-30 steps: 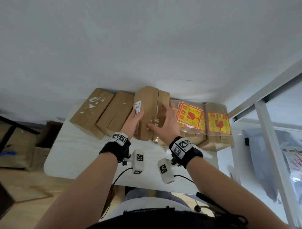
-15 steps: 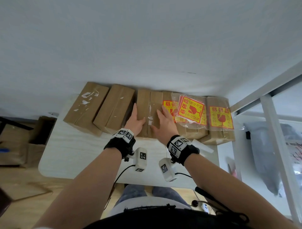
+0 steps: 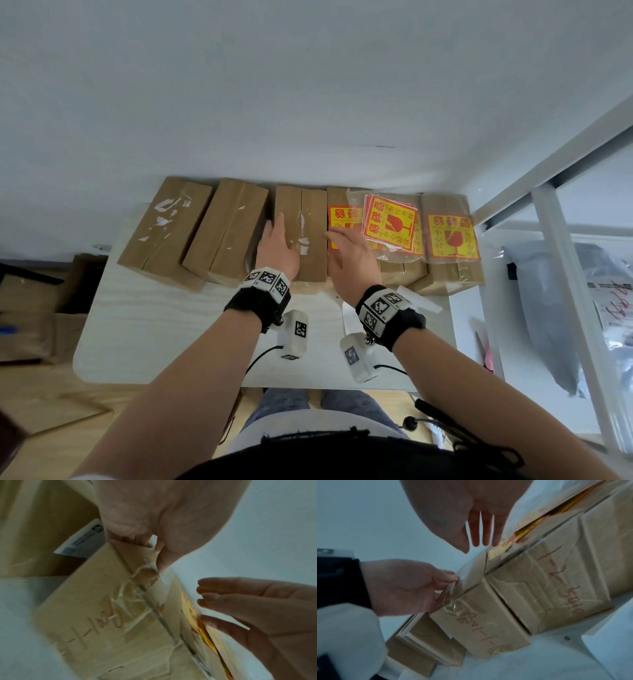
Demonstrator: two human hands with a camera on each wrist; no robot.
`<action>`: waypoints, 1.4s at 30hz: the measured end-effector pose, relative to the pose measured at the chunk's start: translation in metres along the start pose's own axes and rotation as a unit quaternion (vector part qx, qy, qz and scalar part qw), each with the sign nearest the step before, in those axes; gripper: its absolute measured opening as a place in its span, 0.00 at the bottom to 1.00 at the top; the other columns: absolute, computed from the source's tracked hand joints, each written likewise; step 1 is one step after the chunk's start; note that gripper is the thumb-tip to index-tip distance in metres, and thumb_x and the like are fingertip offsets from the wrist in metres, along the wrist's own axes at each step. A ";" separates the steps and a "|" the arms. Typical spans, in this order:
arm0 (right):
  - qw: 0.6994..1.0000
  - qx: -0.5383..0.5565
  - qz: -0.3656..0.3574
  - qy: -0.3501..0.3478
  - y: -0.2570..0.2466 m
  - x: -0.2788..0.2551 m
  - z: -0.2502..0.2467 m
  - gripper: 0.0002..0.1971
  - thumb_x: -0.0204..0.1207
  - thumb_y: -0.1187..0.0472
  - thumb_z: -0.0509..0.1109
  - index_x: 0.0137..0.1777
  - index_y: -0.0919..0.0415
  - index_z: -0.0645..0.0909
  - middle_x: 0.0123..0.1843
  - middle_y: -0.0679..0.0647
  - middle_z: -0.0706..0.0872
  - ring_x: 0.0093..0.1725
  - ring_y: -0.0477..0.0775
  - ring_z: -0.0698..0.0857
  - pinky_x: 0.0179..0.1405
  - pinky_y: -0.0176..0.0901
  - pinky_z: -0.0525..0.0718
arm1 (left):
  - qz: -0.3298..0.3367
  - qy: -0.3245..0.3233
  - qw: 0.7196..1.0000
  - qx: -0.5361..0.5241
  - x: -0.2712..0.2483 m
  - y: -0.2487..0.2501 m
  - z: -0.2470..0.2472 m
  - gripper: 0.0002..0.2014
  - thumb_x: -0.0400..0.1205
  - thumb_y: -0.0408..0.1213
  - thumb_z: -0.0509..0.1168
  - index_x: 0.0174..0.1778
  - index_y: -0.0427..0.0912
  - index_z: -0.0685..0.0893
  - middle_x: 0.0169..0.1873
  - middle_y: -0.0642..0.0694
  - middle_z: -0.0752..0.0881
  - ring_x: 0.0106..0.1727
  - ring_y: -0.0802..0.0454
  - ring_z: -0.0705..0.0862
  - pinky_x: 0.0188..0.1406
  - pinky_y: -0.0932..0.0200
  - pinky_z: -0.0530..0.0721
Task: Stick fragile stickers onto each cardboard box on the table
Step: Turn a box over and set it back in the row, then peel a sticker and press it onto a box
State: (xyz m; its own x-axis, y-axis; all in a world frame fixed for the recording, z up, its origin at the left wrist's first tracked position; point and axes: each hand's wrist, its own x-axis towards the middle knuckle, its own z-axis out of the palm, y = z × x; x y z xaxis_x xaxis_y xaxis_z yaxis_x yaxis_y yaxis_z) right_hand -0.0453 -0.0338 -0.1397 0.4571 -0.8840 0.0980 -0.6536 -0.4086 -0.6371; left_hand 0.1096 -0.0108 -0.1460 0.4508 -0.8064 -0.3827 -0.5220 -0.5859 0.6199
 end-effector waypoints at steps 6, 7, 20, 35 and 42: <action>0.985 0.004 0.024 0.173 0.024 0.000 -0.044 0.13 0.79 0.65 0.67 0.62 0.59 0.83 0.60 0.51 0.85 0.55 0.54 0.84 0.50 0.52 0.87 | 0.122 0.074 0.988 0.066 -0.013 0.061 0.002 0.28 0.84 0.46 0.65 0.81 0.46 0.69 0.82 0.43 0.65 0.83 0.41 0.59 0.83 0.46 0.59; 0.980 0.009 0.063 0.190 0.033 0.000 -0.052 0.13 0.79 0.65 0.67 0.63 0.59 0.83 0.60 0.53 0.84 0.58 0.56 0.83 0.55 0.55 0.86 | 0.125 0.060 0.989 0.042 -0.013 0.071 0.004 0.27 0.84 0.46 0.65 0.79 0.46 0.71 0.78 0.44 0.71 0.79 0.43 0.67 0.80 0.47 0.66; 0.905 -0.016 0.397 0.151 0.116 0.004 -0.124 0.22 0.83 0.60 0.58 0.76 0.59 0.71 0.61 0.59 0.84 0.65 0.58 0.76 0.74 0.53 0.61 | -0.028 -0.071 0.997 -0.003 -0.001 0.123 0.061 0.28 0.81 0.45 0.70 0.74 0.38 0.72 0.58 0.44 0.86 0.54 0.44 0.86 0.45 0.55 0.81; 0.907 0.257 0.332 0.040 0.122 0.033 -0.123 0.26 0.73 0.79 0.57 0.22 0.56 0.86 0.46 0.56 0.91 0.46 0.63 0.90 0.50 0.63 0.90 | -0.016 -0.024 0.998 -0.057 0.016 0.134 0.069 0.04 0.83 0.32 0.66 0.51 0.43 0.79 0.40 0.53 0.80 0.42 0.53 0.82 0.29 0.67 0.76; 0.912 0.201 0.357 -0.010 0.127 0.030 -0.117 0.09 0.80 0.70 0.67 0.54 0.64 0.87 0.34 0.56 0.89 0.20 0.43 0.84 0.21 0.35 0.81 | 0.021 0.000 0.992 -0.122 0.022 0.127 0.066 0.15 0.78 0.31 0.74 0.37 0.47 0.72 0.44 0.47 0.85 0.46 0.49 0.86 0.45 0.54 0.84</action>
State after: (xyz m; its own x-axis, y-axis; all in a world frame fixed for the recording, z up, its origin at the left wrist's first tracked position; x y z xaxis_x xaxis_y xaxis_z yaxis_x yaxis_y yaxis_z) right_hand -0.1855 -0.1389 -0.1283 0.0143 -0.8864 -0.4627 -0.5164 0.3897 -0.7625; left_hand 0.0058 -0.1078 -0.1209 0.4324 -0.8294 -0.3538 -0.3496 -0.5159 0.7821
